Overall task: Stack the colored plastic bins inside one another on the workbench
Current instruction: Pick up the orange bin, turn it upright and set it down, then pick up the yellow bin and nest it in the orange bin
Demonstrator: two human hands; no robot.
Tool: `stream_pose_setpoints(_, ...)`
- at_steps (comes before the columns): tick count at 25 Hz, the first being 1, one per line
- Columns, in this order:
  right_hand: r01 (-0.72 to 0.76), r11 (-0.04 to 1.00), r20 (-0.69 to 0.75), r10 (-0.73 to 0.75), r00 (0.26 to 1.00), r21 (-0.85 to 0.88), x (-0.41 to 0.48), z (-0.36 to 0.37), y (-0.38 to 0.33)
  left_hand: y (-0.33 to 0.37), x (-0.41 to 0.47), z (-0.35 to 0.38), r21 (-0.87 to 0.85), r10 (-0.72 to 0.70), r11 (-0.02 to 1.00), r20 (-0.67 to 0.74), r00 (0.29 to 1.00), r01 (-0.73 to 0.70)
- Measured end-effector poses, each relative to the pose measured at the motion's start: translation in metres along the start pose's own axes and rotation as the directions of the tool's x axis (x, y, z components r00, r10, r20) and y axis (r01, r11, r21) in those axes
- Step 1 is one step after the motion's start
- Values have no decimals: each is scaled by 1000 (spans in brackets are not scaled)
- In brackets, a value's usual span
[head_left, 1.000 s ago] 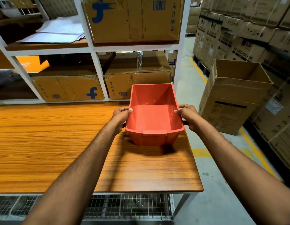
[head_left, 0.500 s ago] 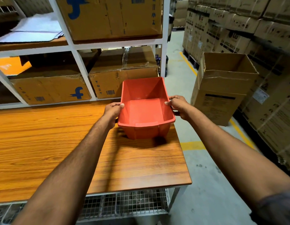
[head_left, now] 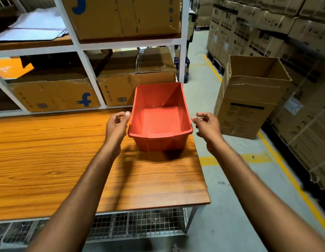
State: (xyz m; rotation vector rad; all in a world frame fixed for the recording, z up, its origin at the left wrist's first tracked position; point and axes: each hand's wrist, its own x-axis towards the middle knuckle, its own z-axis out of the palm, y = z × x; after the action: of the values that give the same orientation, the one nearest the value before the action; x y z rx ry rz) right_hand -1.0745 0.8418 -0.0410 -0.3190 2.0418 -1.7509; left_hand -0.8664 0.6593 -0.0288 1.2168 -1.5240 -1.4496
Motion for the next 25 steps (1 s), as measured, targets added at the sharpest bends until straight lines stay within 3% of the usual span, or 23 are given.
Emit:
stream_pose_setpoints(5, -18, 996, 67, 12, 998, 87, -73, -13, 53, -50, -76, -21, -96, 36, 994, -75, 997, -43)
stream_pose_setpoints(13, -58, 998, 265, 65, 962, -34, -144, 9, 83, -104, -143, -49, 0, 18, 1000, 31, 999, -18)
stream_pose_setpoints(15, 148, 976, 271, -101, 957, -159, -164, 19, 91, -109, -161, -68, 184, 140, 972, 32, 990, -144)
stream_pose_setpoints(17, 439, 828, 348, -321, 881, -348, -190, 31, 98, -117, -179, -93, 523, 311, 794, 89, 946, -310)
stream_pose_setpoints(19, 568, 726, 468, -377, 800, -387, -222, 49, 101, -126, -195, -120, 675, 363, 649, 130, 923, -351)
stream_pose_setpoints(20, 570, 731, 511, -350, 785, -375, -236, 57, 103, -128, -203, -129, 665, 339, 669, 127, 932, -333)
stream_pose_setpoints(22, 489, 811, 595, -230, 770, -320, -277, 86, 110, -139, -225, -167, 524, 233, 819, 67, 970, -233)
stream_pose_setpoints(25, 71, 982, 649, 59, 759, -173, -341, 134, 115, -159, -258, -233, 230, 42, 973, -73, 996, -24)
